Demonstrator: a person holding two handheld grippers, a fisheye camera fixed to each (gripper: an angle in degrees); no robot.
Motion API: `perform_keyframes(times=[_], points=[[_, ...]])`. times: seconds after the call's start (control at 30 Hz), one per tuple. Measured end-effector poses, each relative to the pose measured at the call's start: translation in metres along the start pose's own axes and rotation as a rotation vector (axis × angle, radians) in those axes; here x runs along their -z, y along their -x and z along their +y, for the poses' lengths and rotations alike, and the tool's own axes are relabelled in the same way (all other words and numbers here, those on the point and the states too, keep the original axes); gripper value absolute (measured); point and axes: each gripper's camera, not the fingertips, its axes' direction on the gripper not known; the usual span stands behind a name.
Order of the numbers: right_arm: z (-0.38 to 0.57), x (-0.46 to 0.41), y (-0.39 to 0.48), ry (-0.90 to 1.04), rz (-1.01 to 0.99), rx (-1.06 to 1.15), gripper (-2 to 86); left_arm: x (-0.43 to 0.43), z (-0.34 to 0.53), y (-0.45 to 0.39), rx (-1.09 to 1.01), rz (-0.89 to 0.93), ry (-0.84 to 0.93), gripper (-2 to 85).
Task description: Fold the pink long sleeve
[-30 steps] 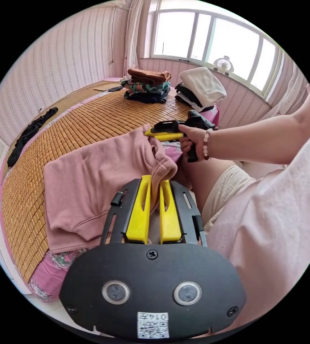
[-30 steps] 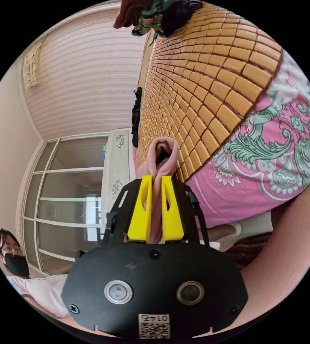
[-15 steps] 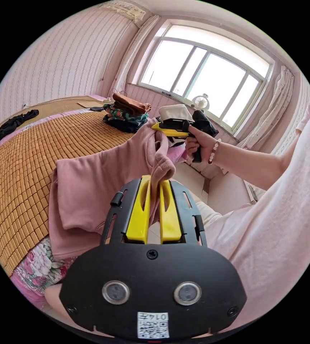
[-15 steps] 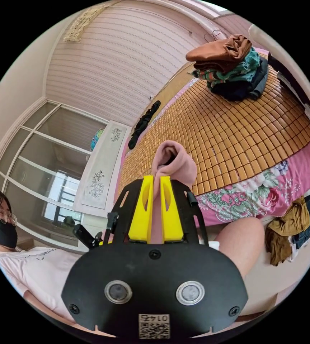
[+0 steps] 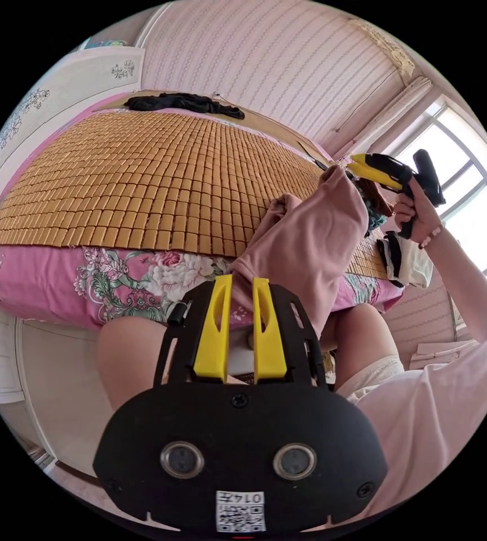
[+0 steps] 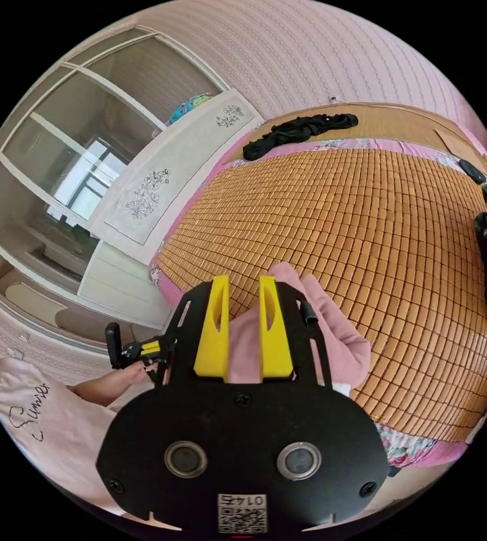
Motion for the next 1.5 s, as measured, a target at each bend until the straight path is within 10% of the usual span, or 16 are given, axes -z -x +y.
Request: perform_keyframes(times=[0.17, 0.77, 1.5], points=[[-0.021, -0.02, 0.018, 0.153, 0.305, 0.077, 11.8, -0.021, -0.027, -0.009, -0.017, 0.02, 0.036, 10.7], [-0.169, -0.141, 0.099, 0.465, 0.311, 0.351, 5.0, -0.026, -0.07, -0.053, -0.102, -0.027, 0.167, 0.2], [-0.197, -0.223, 0.075, 0.666, 0.261, 0.234, 14.2, -0.071, -0.086, -0.069, -0.037, -0.054, 0.26, 15.6]])
